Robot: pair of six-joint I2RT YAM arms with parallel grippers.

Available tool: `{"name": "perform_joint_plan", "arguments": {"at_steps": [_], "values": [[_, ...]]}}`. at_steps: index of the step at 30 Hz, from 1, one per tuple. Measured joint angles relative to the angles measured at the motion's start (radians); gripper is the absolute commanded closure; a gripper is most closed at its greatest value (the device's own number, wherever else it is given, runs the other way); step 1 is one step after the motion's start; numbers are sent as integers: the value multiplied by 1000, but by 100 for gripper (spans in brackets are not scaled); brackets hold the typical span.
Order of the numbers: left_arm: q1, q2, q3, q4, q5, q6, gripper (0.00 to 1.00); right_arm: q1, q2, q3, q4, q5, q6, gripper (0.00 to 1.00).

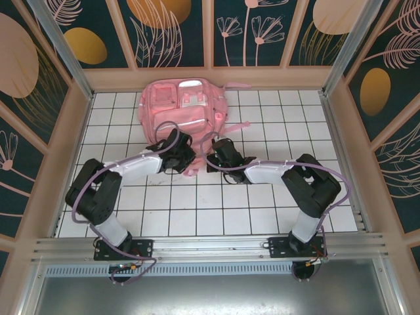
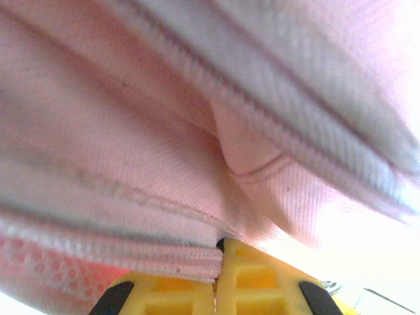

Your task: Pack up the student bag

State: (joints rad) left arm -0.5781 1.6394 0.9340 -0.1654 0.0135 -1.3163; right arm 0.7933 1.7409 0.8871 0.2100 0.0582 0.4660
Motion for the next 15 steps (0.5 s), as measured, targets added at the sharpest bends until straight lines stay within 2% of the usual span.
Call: {"name": "perform_joint_plan", "arguments": {"at_steps": [8, 15], "values": [[114, -236, -146, -127, -51, 72, 100, -47, 3, 10, -5, 23, -62, 100], [180, -383, -173, -231, -80, 160, 100, -113, 77, 87, -33, 76, -122, 100]]}}
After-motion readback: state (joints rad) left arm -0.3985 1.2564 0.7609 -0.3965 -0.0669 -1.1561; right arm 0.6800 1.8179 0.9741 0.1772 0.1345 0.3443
